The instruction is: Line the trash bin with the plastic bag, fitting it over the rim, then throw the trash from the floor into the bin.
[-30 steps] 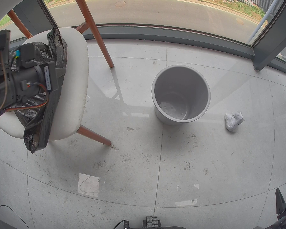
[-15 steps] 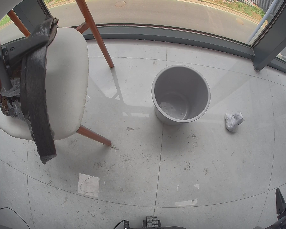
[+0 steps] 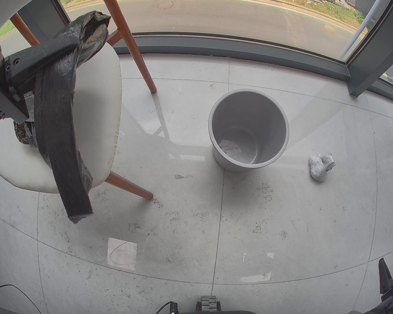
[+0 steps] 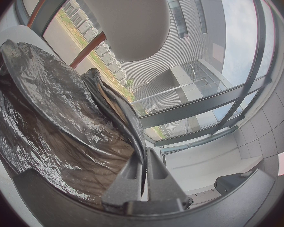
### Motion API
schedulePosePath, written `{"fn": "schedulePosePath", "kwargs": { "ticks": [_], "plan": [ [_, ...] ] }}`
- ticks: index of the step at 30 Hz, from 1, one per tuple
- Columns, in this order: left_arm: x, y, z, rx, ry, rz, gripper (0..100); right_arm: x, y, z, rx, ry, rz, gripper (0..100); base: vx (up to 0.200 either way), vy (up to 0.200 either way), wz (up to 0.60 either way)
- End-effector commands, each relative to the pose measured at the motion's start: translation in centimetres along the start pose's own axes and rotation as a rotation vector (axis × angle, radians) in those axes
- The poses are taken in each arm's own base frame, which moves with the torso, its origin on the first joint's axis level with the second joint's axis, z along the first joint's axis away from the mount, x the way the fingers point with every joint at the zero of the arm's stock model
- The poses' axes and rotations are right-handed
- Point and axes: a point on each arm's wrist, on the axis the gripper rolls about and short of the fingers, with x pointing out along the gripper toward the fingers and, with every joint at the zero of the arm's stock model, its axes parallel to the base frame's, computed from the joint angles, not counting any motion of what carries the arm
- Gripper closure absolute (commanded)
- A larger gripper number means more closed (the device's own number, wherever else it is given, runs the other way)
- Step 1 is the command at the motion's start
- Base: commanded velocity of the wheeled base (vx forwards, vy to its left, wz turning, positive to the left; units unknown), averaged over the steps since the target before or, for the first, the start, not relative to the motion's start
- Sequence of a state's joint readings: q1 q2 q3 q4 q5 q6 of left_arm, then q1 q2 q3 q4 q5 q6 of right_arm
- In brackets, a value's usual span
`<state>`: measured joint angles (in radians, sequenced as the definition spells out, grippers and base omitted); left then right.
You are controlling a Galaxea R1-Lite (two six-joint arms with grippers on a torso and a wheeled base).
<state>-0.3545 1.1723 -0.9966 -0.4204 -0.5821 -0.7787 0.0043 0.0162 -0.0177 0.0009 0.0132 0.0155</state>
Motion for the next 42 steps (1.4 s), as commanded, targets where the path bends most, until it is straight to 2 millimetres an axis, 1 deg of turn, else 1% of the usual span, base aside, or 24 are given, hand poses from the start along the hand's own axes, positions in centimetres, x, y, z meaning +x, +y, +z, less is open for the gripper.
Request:
{"fn": "schedulePosePath", "kwargs": {
  "ticks": [1,6,12,17,22,23,27,28,30,33,35,38,42],
  "plan": [
    [1.2,1.1,0.0,-0.007,0.008,0.005,100,0.1,0.0,-0.5,0.000,0.011,0.001,0,0.000,0.000,0.00],
    [1.5,1.3,-0.1,-0.008,0.024,-0.009,100,0.1,0.0,-0.5,0.000,0.008,0.001,0,0.000,0.000,0.00],
    [1.5,1.5,-0.4,-0.016,0.055,-0.028,100,0.1,0.0,-0.5,0.000,0.010,0.001,0,0.000,-0.200,0.00],
    [2.2,2.0,-0.3,-0.021,0.068,-0.029,100,0.1,0.0,-0.5,0.000,0.008,0.001,0,0.000,-0.200,0.00],
    [3.5,2.8,0.1,-0.008,0.054,-0.045,100,0.1,0.0,-0.5,0.000,0.011,0.001,0,0.000,-0.200,0.00],
    [3.5,2.8,0.1,-0.008,0.054,-0.045,100,0.1,0.0,-0.5,0.000,0.011,0.001,0,0.000,-0.200,0.00],
    [4.9,4.0,0.2,0.001,0.040,-0.061,100,0.1,0.0,-0.5,0.000,0.011,0.001,0,0.000,-0.200,0.00],
    [4.9,4.0,0.2,0.001,0.040,-0.061,100,0.1,0.0,-0.5,0.000,0.011,0.001,0,0.000,-0.200,0.00],
    [5.9,4.8,0.3,0.008,0.033,-0.067,100,0.1,0.0,-0.5,0.000,0.011,0.001,0,0.000,-0.200,0.00],
    [6.7,4.8,0.9,0.009,0.038,-0.115,100,0.1,0.0,-0.5,0.000,0.011,0.001,0,0.000,0.000,0.00],
    [6.8,4.7,1.0,0.001,0.049,-0.129,100,0.1,0.0,-0.5,0.000,0.011,0.001,0,0.000,0.000,0.00],
    [7.0,4.3,1.4,-0.020,0.094,-0.194,100,0.1,0.0,-0.5,0.000,0.011,0.001,0,0.000,0.000,0.00],
    [7.8,4.6,1.2,-0.032,0.141,-0.226,100,0.1,0.0,-0.5,0.000,0.010,0.001,0,0.000,0.000,0.00]
  ]
}}
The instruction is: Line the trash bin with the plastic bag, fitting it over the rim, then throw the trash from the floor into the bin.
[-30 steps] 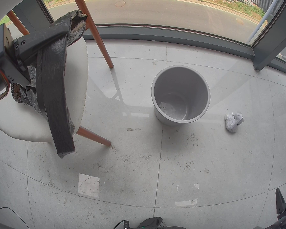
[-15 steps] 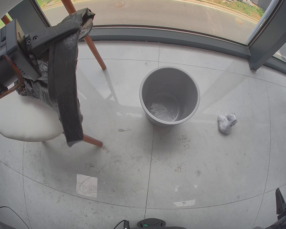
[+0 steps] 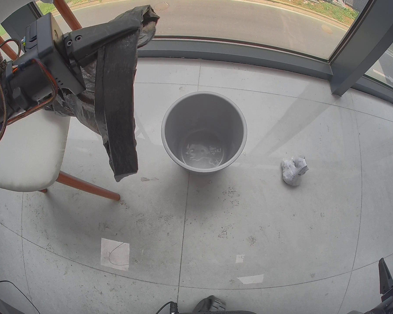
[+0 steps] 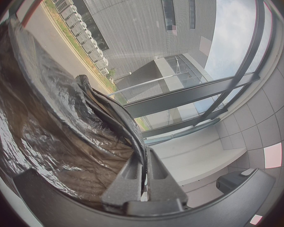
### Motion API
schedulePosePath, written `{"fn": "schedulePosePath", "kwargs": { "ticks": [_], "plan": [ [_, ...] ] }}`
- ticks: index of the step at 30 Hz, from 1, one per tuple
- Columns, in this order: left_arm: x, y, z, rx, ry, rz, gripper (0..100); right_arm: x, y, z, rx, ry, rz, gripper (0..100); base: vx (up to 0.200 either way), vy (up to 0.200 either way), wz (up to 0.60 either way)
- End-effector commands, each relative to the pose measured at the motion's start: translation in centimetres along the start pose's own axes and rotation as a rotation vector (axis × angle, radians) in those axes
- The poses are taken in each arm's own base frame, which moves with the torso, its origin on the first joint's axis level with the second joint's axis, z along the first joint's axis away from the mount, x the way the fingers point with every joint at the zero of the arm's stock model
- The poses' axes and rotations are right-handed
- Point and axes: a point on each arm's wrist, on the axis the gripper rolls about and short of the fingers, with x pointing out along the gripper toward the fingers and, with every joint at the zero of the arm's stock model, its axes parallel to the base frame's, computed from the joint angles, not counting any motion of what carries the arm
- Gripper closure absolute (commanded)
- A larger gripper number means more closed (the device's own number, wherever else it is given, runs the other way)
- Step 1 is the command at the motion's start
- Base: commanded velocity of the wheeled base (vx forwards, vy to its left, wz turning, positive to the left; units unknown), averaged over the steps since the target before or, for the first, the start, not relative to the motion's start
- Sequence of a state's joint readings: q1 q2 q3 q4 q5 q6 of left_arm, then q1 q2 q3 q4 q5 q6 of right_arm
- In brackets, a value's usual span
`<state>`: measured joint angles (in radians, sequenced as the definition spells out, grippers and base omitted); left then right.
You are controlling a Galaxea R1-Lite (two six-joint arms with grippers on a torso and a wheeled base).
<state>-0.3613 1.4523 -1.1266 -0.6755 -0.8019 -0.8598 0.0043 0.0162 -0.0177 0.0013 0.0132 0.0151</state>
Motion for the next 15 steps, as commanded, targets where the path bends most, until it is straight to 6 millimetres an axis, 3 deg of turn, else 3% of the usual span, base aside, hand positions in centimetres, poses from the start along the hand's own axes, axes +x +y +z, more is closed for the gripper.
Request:
{"fn": "schedulePosePath", "kwargs": {
  "ticks": [1,7,15],
  "plan": [
    [1.0,1.1,-0.3,-0.024,0.041,-0.017,100,0.1,0.0,-0.5,0.000,0.011,0.001,0,0.000,0.000,0.00],
    [2.0,2.0,-1.1,-0.048,0.104,-0.054,100,0.1,0.0,-0.4,0.000,0.009,0.001,0,0.000,0.000,0.00],
    [5.8,3.1,-3.9,-0.070,0.197,-0.181,100,0.1,0.0,-0.4,0.000,0.008,0.001,0,0.000,0.000,0.00]
  ]
}}
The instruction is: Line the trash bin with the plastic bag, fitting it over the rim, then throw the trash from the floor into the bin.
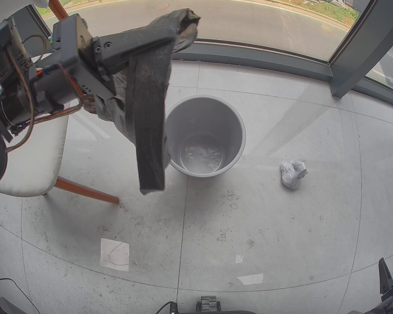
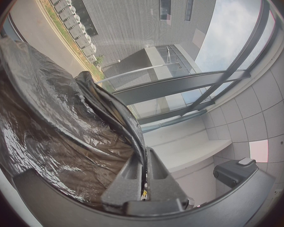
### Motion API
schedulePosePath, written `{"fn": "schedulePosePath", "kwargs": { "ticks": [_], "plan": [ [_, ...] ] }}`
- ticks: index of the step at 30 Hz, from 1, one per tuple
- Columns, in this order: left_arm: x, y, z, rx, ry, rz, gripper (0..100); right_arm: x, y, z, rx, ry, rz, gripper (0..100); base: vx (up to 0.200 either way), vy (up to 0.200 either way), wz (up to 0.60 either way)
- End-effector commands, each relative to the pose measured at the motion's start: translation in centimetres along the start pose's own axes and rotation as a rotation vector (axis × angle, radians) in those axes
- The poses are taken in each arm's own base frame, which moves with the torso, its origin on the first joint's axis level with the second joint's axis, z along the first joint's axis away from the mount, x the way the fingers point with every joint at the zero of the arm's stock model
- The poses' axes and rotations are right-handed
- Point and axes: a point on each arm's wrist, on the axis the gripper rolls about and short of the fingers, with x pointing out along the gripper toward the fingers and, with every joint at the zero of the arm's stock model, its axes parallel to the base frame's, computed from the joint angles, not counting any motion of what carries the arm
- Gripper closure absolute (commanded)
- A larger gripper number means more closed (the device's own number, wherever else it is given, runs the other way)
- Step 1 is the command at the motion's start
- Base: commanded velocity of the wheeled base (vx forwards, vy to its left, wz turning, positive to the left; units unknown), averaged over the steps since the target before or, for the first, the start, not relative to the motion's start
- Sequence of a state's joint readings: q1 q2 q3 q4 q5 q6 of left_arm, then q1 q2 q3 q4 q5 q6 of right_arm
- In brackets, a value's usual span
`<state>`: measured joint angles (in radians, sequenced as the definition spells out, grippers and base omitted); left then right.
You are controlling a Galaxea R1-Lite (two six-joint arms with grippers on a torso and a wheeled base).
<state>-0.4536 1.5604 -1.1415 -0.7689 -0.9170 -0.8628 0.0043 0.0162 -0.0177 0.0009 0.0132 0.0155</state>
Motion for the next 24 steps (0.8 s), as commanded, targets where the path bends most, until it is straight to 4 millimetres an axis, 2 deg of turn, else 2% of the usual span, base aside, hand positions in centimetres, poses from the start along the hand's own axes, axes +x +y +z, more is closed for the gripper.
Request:
{"fn": "schedulePosePath", "kwargs": {
  "ticks": [1,7,11,15,20,24],
  "plan": [
    [2.7,2.2,-1.9,-0.054,0.063,-0.038,100,0.1,0.0,-0.5,0.000,0.010,0.001,0,0.000,0.000,0.00],
    [4.4,5.2,-2.1,-0.039,0.046,-0.040,100,0.1,0.0,-0.5,0.000,0.010,-0.001,0,0.000,0.000,0.00],
    [4.4,6.8,-2.8,-0.060,0.051,-0.010,100,0.1,0.0,-0.5,0.000,0.011,-0.001,0,0.000,0.000,0.00],
    [3.1,8.3,-2.7,-0.063,0.033,0.038,100,0.1,0.0,-0.5,0.000,0.008,-0.001,0,0.000,0.000,0.00],
    [3.0,10.5,-3.0,-0.052,0.004,0.057,100,0.1,0.0,-0.5,0.000,0.011,0.001,0,0.000,0.000,0.00],
    [3.0,11.3,-3.6,-0.057,-0.016,0.081,100,0.1,0.0,-0.5,0.000,0.010,-0.001,0,0.000,0.000,0.00]
  ]
}}
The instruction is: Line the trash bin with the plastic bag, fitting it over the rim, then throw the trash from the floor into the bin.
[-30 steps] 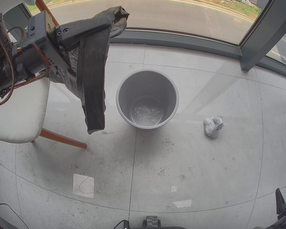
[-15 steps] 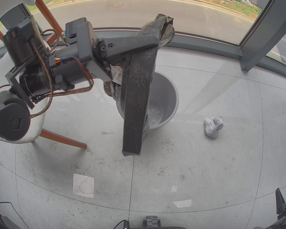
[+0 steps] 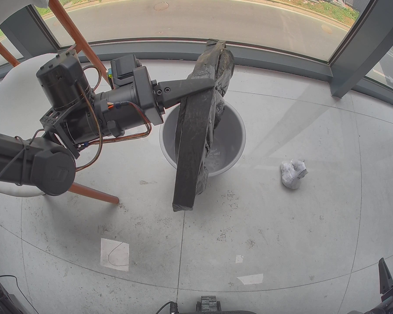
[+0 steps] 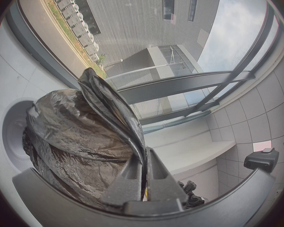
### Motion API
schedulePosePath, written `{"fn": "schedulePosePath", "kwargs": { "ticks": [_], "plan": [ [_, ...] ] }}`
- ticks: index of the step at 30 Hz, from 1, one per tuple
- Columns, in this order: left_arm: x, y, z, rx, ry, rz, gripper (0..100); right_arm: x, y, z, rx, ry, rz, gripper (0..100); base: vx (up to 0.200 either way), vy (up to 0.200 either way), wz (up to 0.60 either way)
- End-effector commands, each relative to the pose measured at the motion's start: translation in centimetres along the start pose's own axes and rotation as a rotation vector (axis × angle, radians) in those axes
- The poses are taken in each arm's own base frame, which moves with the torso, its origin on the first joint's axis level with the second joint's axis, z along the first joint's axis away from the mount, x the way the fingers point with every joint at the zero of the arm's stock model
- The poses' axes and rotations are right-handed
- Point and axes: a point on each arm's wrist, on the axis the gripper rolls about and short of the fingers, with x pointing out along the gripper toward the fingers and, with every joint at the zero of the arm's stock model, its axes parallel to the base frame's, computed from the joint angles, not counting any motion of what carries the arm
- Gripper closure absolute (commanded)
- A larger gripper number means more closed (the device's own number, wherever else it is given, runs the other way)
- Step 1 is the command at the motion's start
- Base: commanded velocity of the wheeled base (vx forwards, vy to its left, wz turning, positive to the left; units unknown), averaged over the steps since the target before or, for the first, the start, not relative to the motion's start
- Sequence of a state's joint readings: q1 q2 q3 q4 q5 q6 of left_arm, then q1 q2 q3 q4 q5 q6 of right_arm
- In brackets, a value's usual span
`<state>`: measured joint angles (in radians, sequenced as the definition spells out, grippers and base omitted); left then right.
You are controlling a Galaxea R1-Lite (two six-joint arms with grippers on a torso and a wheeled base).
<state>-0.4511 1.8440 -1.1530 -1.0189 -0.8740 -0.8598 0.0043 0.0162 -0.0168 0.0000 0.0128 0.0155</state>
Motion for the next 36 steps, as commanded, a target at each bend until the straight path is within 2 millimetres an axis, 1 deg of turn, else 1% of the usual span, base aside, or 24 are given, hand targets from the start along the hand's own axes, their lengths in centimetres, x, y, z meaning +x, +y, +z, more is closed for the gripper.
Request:
{"fn": "schedulePosePath", "kwargs": {
  "ticks": [1,3,7,8,10,11,13,17,21,23,25,26,28,30,34,36],
  "plan": [
    [0.0,2.3,-1.4,-0.053,0.011,0.052,100,0.1,0.0,-0.5,0.000,0.011,0.000,0,0.000,0.000,0.00],
    [-0.1,2.7,-1.7,-0.065,0.004,0.074,100,0.1,0.0,-0.4,0.000,0.008,0.000,0,0.000,0.000,0.00],
    [0.0,2.9,-1.7,-0.072,-0.050,0.134,100,0.1,0.0,-0.4,0.000,0.010,0.001,0,0.000,0.000,0.00],
    [0.0,3.0,-1.7,-0.081,-0.085,0.183,100,0.1,0.0,-0.4,0.000,0.010,0.000,0,0.000,0.000,0.00],
    [0.1,3.1,-1.8,-0.090,-0.097,0.208,100,0.1,0.0,-0.4,0.001,0.010,0.000,0,0.000,0.000,0.00],
    [0.4,3.5,-2.2,-0.107,-0.110,0.258,100,0.1,0.0,-0.4,0.000,0.008,0.000,0,0.000,0.000,0.00],
    [0.6,3.5,-2.3,-0.107,-0.131,0.294,100,0.1,0.0,-0.4,0.000,0.010,0.000,0,0.000,0.000,0.00],
    [0.5,3.8,-2.4,-0.072,-0.127,0.350,100,0.1,0.0,-0.5,0.001,0.011,0.000,0,0.000,0.000,0.00],
    [0.4,4.3,-3.1,-0.051,-0.102,0.516,100,0.1,0.0,-0.4,0.001,0.010,0.000,0,0.000,0.000,0.00],
    [1.1,4.5,-3.1,-0.001,-0.105,0.586,100,0.1,0.0,-0.5,0.001,0.011,0.001,0,0.000,0.000,0.00],
    [1.6,4.4,-2.7,0.054,-0.125,0.619,100,0.1,0.0,-0.5,0.000,0.011,0.001,0,0.000,0.000,0.00],
    [1.9,5.0,-2.6,0.091,-0.131,0.643,100,0.1,0.0,-0.5,0.000,0.011,0.000,0,0.000,0.000,0.00],
    [2.3,5.4,-2.6,0.106,-0.125,0.643,100,0.1,0.0,-0.5,0.000,0.011,0.000,0,0.000,0.000,0.00],
    [2.5,5.3,-2.5,0.107,-0.125,0.639,100,0.1,0.0,-0.5,-0.002,0.011,0.001,0,0.000,0.000,0.00],
    [2.7,5.3,-3.2,0.099,-0.109,0.636,100,0.1,0.0,-0.4,-0.003,0.010,0.001,0,0.000,0.000,0.00],
    [3.2,4.9,-3.7,0.094,-0.094,0.626,100,0.1,0.0,-0.4,-0.003,0.010,0.001,0,0.000,0.000,0.00]
  ]
}}
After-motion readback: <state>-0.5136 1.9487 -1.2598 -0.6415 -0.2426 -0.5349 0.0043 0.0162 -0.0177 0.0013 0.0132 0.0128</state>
